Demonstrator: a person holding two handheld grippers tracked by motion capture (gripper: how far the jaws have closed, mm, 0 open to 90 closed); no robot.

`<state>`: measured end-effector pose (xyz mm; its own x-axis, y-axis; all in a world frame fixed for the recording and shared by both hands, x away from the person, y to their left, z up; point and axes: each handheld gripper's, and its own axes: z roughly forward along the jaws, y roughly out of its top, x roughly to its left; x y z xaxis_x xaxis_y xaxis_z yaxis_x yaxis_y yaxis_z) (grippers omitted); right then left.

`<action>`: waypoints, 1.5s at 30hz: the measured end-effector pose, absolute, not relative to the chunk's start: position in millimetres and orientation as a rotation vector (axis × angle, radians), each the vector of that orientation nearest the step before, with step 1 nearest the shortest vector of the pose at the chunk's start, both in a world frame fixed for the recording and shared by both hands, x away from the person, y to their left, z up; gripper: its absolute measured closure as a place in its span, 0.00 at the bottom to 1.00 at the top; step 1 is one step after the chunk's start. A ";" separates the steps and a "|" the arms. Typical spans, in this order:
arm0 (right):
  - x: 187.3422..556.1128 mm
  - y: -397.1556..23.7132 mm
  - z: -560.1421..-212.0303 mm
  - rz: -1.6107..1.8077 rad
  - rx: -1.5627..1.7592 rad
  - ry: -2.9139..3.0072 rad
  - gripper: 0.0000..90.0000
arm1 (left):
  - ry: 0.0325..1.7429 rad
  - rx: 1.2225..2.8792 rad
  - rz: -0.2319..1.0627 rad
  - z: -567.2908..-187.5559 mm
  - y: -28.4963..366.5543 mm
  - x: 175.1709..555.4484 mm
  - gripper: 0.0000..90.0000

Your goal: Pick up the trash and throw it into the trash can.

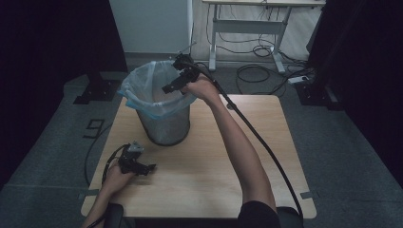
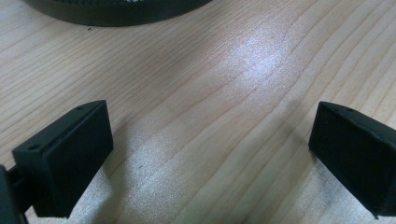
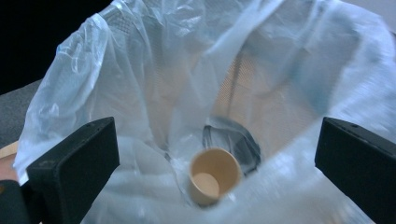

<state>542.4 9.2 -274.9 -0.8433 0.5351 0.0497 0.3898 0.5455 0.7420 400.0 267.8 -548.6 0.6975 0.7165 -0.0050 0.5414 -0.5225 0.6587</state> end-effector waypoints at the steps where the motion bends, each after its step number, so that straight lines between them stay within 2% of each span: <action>1: 541.1 5.4 -273.8 1.179 0.783 2.593 0.00 | 0.956 2.260 0.353 -548.6 267.7 400.0 0.00; 19: 517.9 -62.1 -274.1 1.186 0.824 2.508 0.00 | 0.961 2.258 0.356 -548.6 267.2 399.7 0.00; 45: 486.4 -133.7 -308.8 1.196 0.901 2.459 0.00 | 0.968 2.257 0.359 -548.5 266.6 399.0 0.00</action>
